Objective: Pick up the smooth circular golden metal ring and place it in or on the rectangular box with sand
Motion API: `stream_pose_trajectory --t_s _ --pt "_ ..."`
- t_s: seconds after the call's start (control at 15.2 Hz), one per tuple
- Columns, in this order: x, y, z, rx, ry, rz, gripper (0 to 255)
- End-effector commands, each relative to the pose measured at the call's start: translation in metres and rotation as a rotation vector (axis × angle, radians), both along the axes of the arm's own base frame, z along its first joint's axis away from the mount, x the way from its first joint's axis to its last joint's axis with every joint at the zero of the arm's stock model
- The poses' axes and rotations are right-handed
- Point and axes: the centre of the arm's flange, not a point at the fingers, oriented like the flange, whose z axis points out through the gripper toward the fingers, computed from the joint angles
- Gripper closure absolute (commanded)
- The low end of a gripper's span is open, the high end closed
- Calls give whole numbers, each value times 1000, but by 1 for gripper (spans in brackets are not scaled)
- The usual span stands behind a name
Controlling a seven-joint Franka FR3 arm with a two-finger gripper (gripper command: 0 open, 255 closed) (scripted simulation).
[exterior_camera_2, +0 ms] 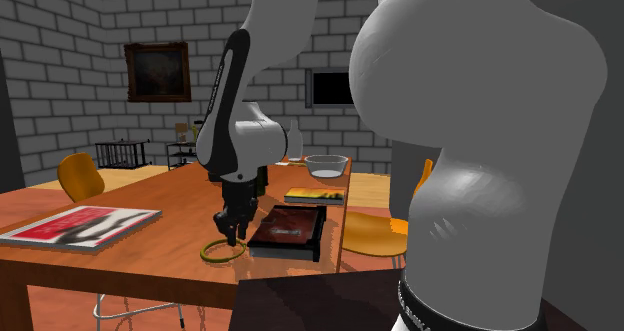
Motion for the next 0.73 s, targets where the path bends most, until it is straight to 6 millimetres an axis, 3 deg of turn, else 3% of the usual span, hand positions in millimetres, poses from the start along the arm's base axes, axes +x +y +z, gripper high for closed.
stream_pose_trajectory --t_s 0.0,0.46,0.66 --pt "0 0 0 0 0 0 255" --pt "0 0 0 0 0 0 255" --pt "0 0 16 0 0 0 255"
